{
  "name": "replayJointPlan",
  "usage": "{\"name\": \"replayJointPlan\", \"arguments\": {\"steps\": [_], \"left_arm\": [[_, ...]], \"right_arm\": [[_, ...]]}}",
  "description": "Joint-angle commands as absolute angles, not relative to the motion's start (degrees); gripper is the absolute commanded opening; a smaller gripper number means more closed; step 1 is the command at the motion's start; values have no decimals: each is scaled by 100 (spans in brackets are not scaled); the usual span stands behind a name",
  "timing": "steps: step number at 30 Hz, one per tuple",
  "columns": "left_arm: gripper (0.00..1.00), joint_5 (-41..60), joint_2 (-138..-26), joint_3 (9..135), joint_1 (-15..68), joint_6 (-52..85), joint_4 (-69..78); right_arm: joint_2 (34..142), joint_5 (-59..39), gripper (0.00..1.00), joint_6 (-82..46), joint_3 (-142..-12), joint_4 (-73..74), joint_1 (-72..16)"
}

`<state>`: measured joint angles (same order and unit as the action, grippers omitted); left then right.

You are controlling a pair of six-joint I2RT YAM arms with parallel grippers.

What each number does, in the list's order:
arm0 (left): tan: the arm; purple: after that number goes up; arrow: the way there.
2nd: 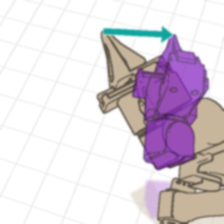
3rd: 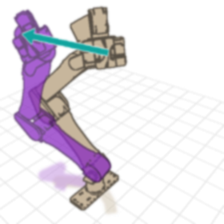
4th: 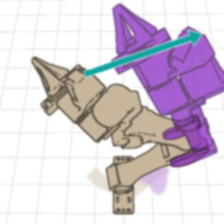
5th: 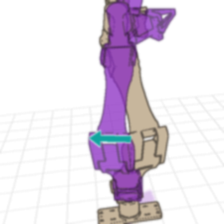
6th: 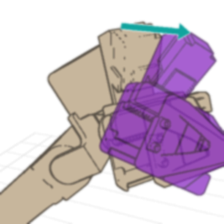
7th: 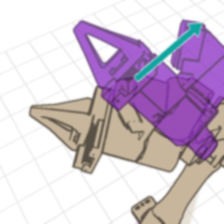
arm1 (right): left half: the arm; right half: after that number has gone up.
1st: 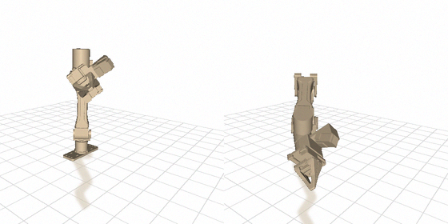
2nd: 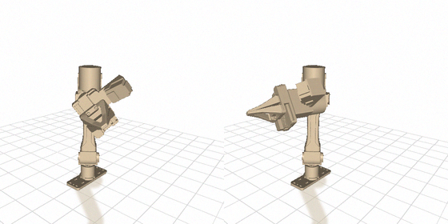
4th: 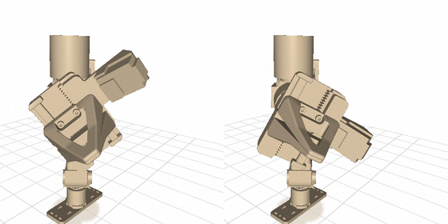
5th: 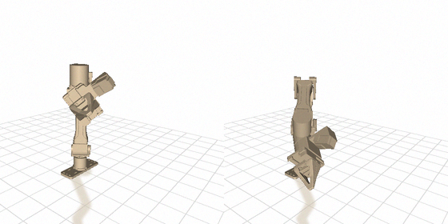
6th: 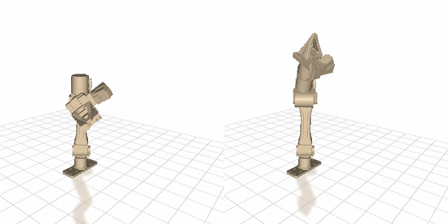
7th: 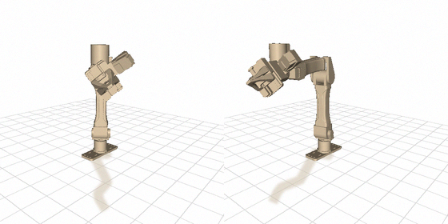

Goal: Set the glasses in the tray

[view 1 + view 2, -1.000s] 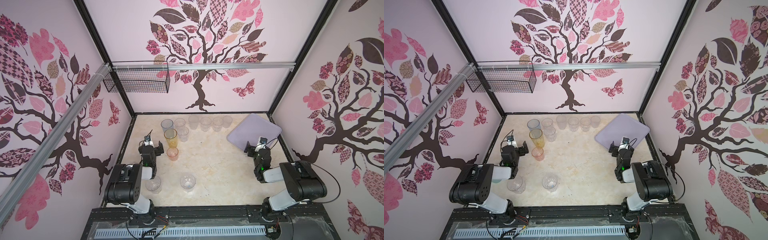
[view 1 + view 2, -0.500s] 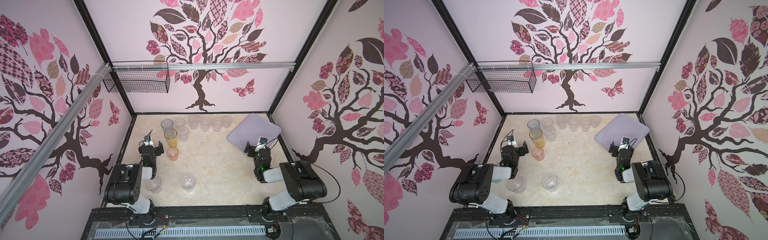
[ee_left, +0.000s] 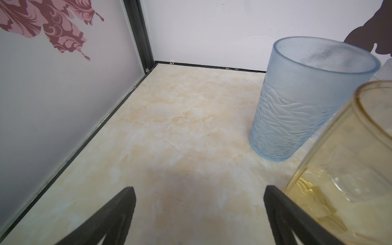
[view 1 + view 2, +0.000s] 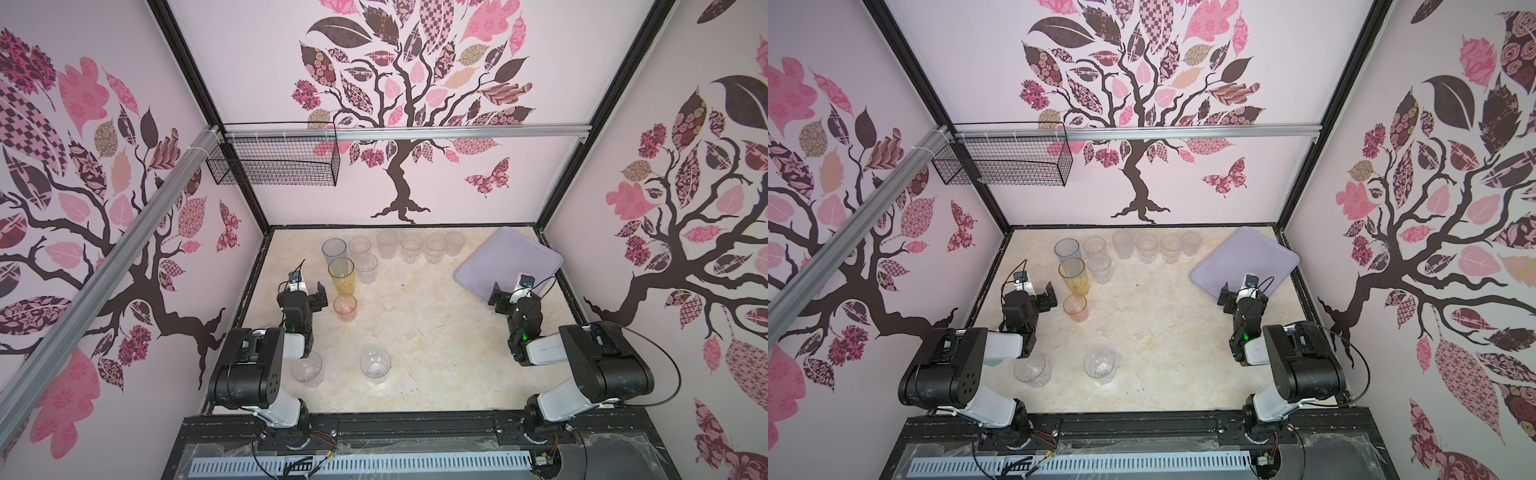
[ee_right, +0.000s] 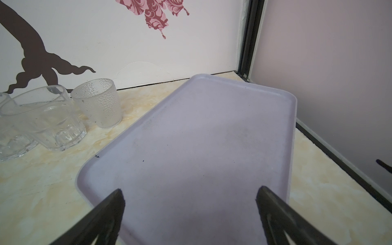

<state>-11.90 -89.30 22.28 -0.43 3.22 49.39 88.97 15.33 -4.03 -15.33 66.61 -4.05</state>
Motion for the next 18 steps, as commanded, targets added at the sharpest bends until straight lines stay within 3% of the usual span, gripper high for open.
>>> {"name": "replayJointPlan", "arguments": {"steps": [1,10,13,18], "left_arm": [[98,-1069,-8929,2188,-93,338,5000],[98,-1172,-8908,2182,-39,327,4977],[98,-1941,-8723,2070,86,541,5021],[98,-2280,-8710,1697,434,197,5819]], "right_arm": [[8938,1564,100,-368,-1611,6652,-416],[8945,1582,100,-368,-1616,6657,-418],[8926,1574,100,-369,-1598,6688,-420],[8860,2020,100,-428,-1574,6715,-495]]}}
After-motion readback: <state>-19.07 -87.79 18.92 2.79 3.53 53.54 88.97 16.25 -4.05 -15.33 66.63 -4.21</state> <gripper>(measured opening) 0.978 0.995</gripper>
